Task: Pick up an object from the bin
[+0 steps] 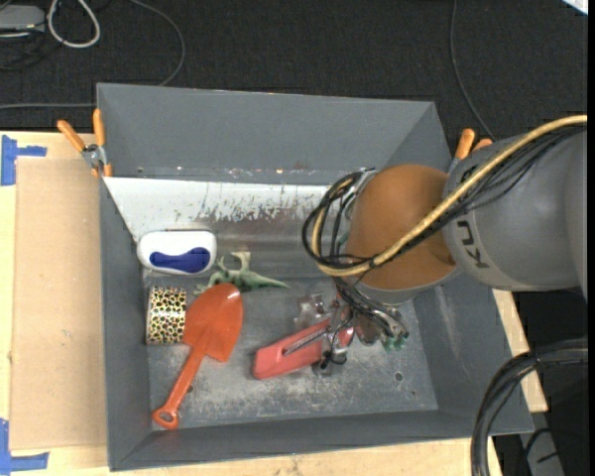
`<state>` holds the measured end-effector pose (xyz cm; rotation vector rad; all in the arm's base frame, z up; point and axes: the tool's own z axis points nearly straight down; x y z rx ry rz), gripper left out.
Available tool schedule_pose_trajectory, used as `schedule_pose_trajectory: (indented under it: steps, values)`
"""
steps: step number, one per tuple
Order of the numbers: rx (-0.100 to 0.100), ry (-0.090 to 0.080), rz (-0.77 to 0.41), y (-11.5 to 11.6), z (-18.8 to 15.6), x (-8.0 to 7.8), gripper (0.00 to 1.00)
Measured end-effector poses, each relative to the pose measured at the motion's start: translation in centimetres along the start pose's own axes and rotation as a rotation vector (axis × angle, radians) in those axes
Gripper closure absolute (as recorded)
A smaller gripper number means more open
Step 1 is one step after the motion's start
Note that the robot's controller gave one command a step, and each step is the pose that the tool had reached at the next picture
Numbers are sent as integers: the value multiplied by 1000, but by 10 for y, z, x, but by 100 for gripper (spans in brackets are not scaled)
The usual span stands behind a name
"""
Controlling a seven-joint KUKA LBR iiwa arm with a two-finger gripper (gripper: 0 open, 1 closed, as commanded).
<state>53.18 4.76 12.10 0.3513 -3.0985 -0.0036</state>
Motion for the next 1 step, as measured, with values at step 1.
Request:
schedule_pose_trajectory:
  steps: [1]
  values:
    - [1, -1, 0, 0, -28, 0, 100]
